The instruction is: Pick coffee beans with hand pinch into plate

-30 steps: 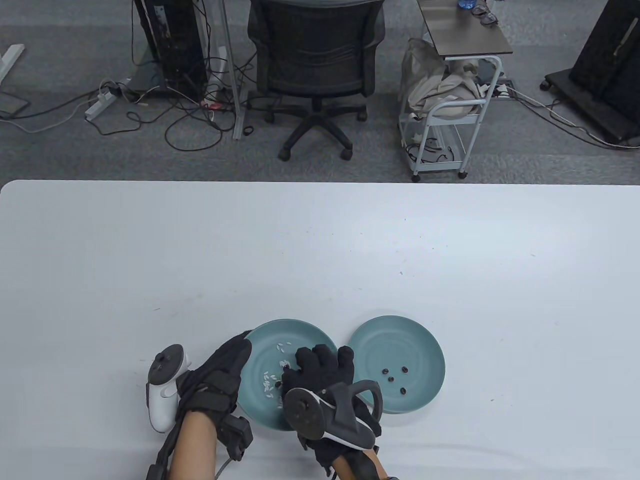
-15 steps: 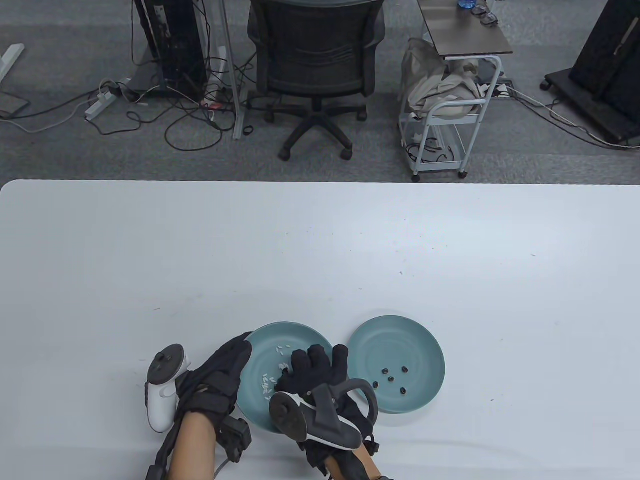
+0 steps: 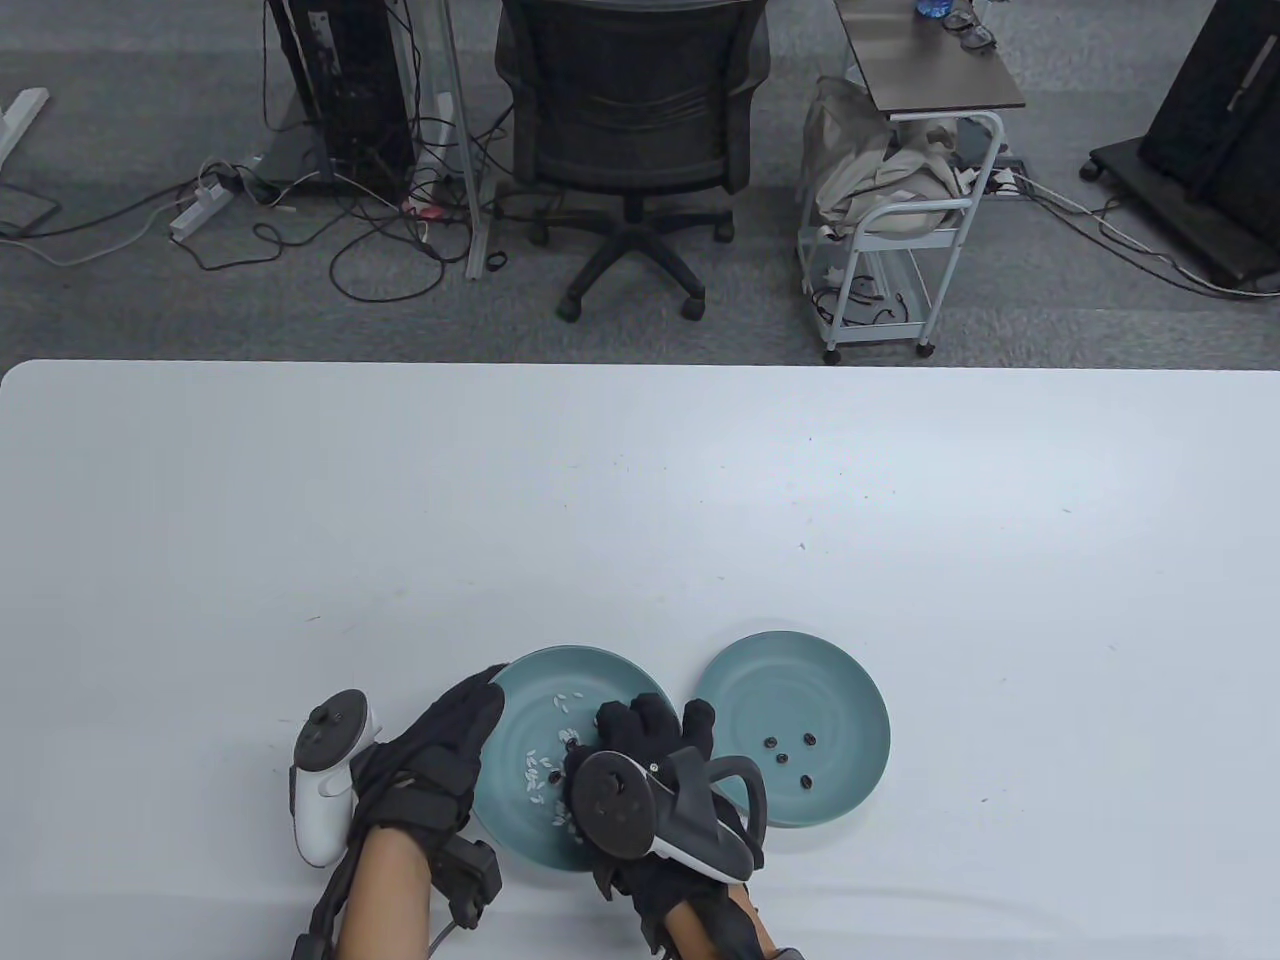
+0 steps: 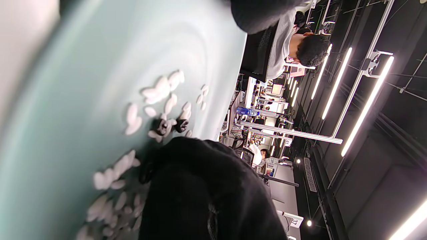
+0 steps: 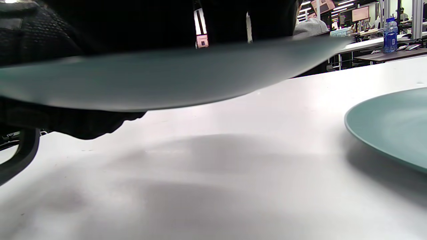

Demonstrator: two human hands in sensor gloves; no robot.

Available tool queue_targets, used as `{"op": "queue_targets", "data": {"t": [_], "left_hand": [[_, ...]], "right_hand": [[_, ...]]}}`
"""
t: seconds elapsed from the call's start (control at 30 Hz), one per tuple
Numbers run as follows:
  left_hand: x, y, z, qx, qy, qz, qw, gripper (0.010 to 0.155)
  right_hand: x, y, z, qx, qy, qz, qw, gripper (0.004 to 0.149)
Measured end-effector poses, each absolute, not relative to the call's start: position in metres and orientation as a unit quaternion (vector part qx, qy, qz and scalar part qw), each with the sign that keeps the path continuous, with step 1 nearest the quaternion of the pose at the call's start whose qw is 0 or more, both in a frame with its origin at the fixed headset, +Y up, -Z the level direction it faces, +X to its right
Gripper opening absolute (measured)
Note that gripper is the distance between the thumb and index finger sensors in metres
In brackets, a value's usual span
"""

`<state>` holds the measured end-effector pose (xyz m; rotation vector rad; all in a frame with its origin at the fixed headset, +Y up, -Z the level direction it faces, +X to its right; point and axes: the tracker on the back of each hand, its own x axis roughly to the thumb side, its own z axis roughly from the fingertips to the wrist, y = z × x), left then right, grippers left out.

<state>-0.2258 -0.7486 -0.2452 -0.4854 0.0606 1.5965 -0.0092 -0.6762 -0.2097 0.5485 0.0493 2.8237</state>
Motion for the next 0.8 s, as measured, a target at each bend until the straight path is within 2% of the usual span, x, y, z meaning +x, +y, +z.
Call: {"op": "queue_targets", "data": {"t": [0.1,0.2,0.43,0.6,0.73,0.8], "left_hand": [[-0.226,-0.748,-0.245,-0.216,0.026,0.709,0.671,0.054],[-0.225,-0.749,-0.245,-0.218,0.021,0.715,0.664,0.055],[-0.227,-0.749,-0.245,-0.215,0.028,0.707,0.674,0.055],[-0.224,-0.751,-0.247,-0.229,0.016,0.717,0.658,0.055],[-0.221,-0.749,-0.247,-0.231,0.006,0.715,0.66,0.054],[-0.221,-0.748,-0.247,-0.228,0.006,0.71,0.666,0.054]], "right_hand": [[-0.009,-0.676,-0.208,0.194,0.015,0.973,0.125,0.039],[-0.012,-0.677,-0.206,0.208,-0.017,0.97,0.123,0.036],[-0.022,-0.68,-0.204,0.21,-0.02,0.974,0.079,0.037],[-0.019,-0.677,-0.204,0.212,-0.014,0.972,0.103,0.036],[-0.014,-0.677,-0.204,0.222,-0.02,0.965,0.137,0.036],[-0.015,-0.677,-0.203,0.218,-0.02,0.968,0.124,0.036]]}}
